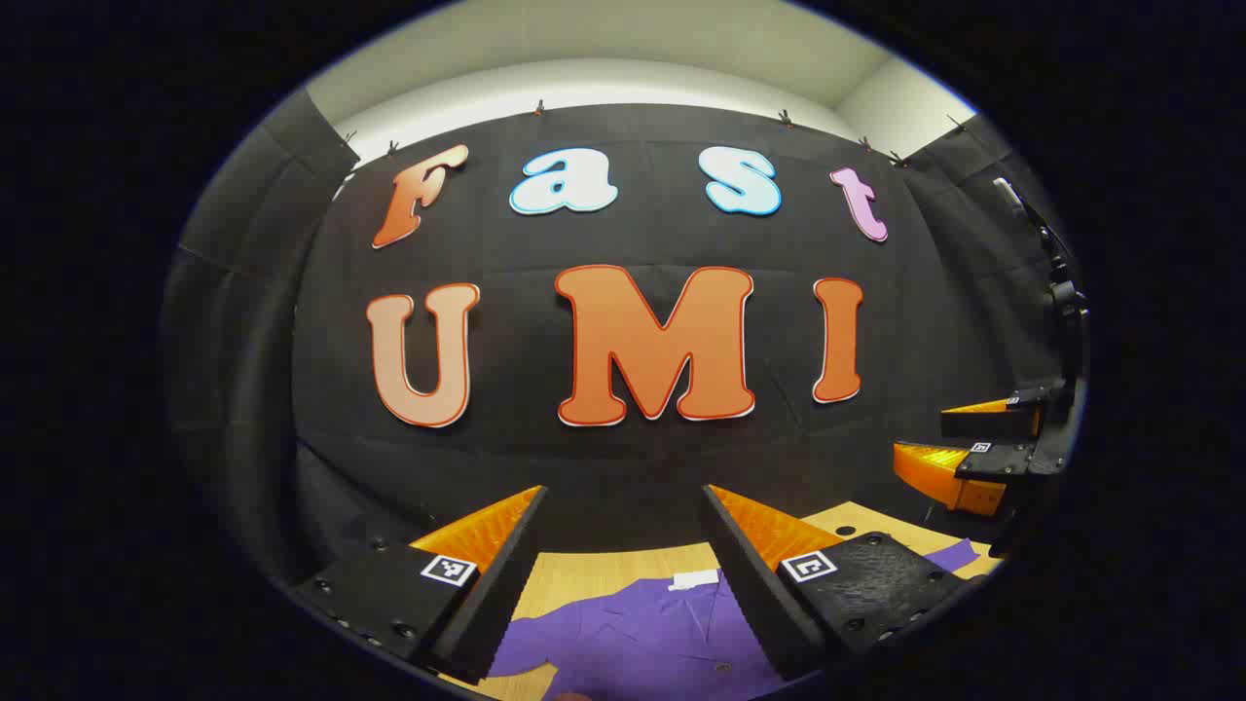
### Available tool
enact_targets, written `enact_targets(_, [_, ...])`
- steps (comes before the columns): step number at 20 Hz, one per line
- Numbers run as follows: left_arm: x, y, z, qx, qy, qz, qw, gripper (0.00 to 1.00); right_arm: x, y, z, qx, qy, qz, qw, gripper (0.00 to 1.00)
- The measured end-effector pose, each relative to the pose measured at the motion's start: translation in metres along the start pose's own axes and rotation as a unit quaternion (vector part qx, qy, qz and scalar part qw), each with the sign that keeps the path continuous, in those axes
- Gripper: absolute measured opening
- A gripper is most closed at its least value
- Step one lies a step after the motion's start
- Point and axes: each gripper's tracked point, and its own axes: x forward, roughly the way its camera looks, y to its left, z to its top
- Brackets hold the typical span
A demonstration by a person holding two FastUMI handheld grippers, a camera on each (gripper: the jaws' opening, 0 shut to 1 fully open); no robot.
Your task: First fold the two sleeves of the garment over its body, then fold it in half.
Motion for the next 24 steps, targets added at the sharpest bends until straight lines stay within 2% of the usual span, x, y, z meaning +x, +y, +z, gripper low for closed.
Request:
enact_targets(3, [0.011, 0.005, -0.007, 0.003, 0.007, -0.028, 1.000, 0.98, 0.000, 0.000, 0.003, -0.010, 0.003, -0.030, 1.000, 0.93])
enact_targets(5, [0.013, 0.005, -0.009, 0.000, 0.009, -0.039, 0.999, 0.98, -0.002, 0.003, 0.008, -0.006, -0.004, -0.035, 0.999, 0.93])
enact_targets(17, [0.001, 0.001, -0.010, -0.002, 0.007, -0.001, 1.000, 0.98, -0.002, 0.000, -0.006, -0.010, 0.002, -0.010, 1.000, 0.93])
enact_targets(20, [-0.004, 0.007, -0.004, 0.006, -0.001, 0.014, 1.000, 0.98, -0.004, -0.003, -0.004, -0.018, -0.003, -0.012, 1.000, 0.93])
enact_targets(24, [-0.007, 0.000, -0.004, 0.008, -0.003, 0.014, 1.000, 0.98, -0.007, -0.020, -0.019, -0.018, 0.013, -0.027, 0.999, 0.93])
